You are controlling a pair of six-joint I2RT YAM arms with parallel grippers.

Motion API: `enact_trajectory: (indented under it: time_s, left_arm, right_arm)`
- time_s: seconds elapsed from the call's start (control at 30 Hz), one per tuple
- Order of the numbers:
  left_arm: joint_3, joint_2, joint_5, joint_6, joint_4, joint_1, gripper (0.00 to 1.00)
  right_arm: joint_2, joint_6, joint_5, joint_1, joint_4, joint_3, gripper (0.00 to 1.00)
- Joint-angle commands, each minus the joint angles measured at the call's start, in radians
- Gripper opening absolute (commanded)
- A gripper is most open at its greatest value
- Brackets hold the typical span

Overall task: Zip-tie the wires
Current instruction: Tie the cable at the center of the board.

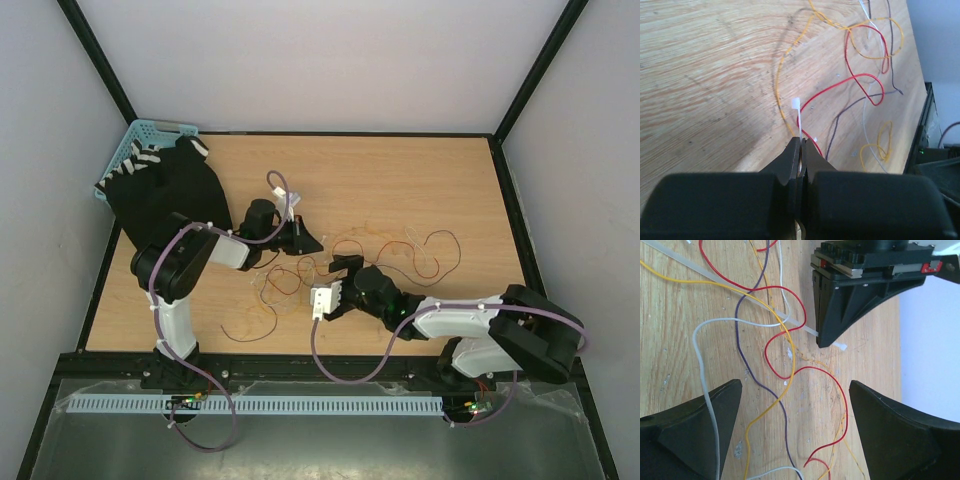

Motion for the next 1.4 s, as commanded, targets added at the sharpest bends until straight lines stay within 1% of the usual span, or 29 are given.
enact_trajectory:
  time_s: [0.0, 0.17, 0.3, 0.53, 0.73, 0.87, 1.07, 1.37]
  left_arm:
    - [0.033, -0.025, -0.091, -0.005, -0.032, 0.019, 0.00]
    - [0.062, -0.060, -0.171, 0.041, -0.080, 0.057, 0.00]
    - [0.072, -0.076, -0.233, 0.039, -0.082, 0.073, 0.00]
    - [0.091, -0.064, -0.318, 0.007, -0.079, 0.052, 0.00]
    - [0.098, -0.052, -0.400, 0.035, -0.070, 0.043, 0.00]
    - [0.130, -0.079, -0.418, 0.099, -0.064, 0.069, 0.00]
    - [0.197, -0.119, -0.480, 0.191, -0.063, 0.099, 0.00]
    - [0.304, -0.101, -0.494, 0.230, -0.056, 0.110, 0.00]
  right_arm:
    - [-0.044, 0.060, 0.026, 0.007, -0.009, -0.026, 0.99]
    - [-0.092, 0.090, 0.074, 0.007, -0.004, -0.051, 0.99]
    - [-0.132, 0.117, 0.089, 0.007, -0.001, -0.067, 0.99]
    - [-0.167, 0.136, 0.045, 0.007, -0.020, -0.081, 0.99]
    - [-0.175, 0.158, 0.010, 0.009, -0.032, -0.080, 0.99]
    - [-0.210, 0.167, 0.025, 0.009, -0.020, -0.092, 0.99]
    - [-0.270, 0.193, 0.066, 0.009, 0.005, -0.101, 0.99]
    - [-0.322, 0.230, 0.055, 0.009, 0.013, -0.116, 0.99]
